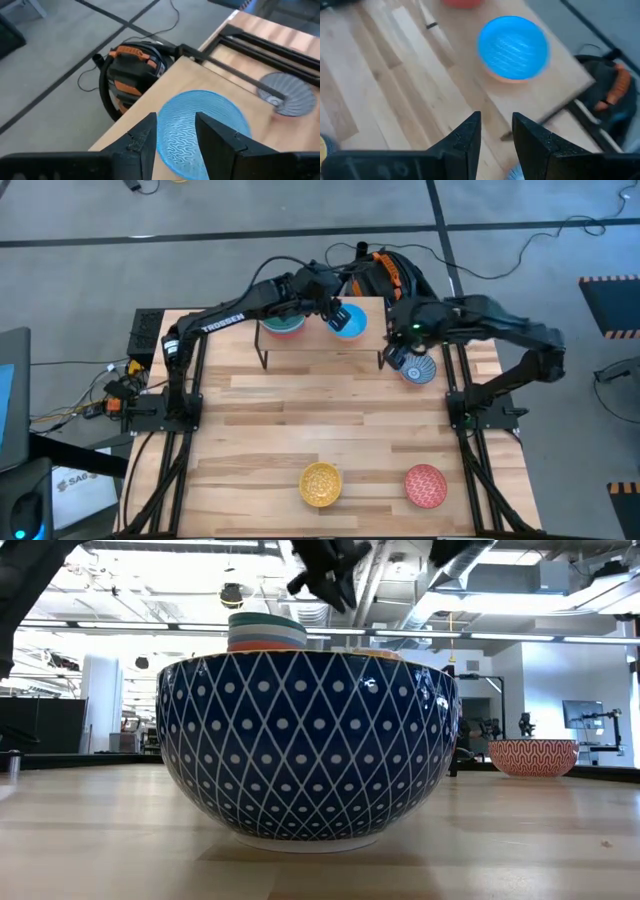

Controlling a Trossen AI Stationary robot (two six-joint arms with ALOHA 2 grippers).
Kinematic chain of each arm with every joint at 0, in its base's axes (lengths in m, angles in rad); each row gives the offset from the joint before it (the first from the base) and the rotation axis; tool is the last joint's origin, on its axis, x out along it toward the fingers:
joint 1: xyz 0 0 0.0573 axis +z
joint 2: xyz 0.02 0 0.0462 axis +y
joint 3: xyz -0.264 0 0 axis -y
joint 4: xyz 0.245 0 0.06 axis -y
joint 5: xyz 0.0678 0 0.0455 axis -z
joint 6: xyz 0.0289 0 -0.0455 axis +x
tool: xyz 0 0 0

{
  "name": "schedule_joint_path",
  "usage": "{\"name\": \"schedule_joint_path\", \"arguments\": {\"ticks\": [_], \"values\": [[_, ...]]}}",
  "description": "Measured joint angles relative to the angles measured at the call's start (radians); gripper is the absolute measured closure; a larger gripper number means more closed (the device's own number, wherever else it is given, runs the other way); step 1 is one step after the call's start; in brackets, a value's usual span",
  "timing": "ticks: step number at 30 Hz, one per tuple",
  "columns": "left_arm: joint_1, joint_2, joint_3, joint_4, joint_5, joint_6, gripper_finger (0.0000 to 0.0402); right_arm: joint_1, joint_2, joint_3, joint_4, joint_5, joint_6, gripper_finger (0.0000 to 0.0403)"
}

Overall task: Place and stack bowls onto a shelf
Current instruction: Adjust the light blue pattern bowl on the shelf

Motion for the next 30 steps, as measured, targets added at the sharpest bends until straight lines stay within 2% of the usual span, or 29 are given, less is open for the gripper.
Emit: {"name": "schedule_joint_path", "arguments": {"ticks": [3, 6, 11, 14, 17, 25, 30], "values": [[-0.022, -0.013, 0.085, -0.091, 0.000, 0.004, 0.0280, -0.039, -0.019, -0.134, 0.163, -0.092, -0.048, 0.0280], [-0.047, -0.059, 0.100, -0.143, -0.015, -0.003, 0.0280, -0.078, -0.025, -0.263, 0.337, -0.192, -0.082, 0.0294], [-0.102, -0.132, 0.100, -0.287, -0.124, -0.068, 0.0280, -0.140, -0.018, -0.453, 0.601, -0.306, -0.103, 0.0316], [-0.152, -0.148, 0.096, -0.352, -0.179, -0.113, 0.0280, -0.181, 0.011, -0.525, 0.701, -0.363, -0.104, 0.0321], [-0.197, -0.148, 0.095, -0.403, -0.223, -0.157, 0.0280, -0.213, 0.050, -0.557, 0.759, -0.411, -0.107, 0.0322], [-0.254, -0.148, 0.095, -0.532, -0.295, -0.280, 0.0280, -0.242, 0.158, -0.567, 0.833, -0.430, -0.179, 0.0322], [-0.268, -0.154, 0.095, -0.635, -0.313, -0.358, 0.0280, -0.242, 0.155, -0.566, 0.847, -0.440, -0.167, 0.0322]]}}
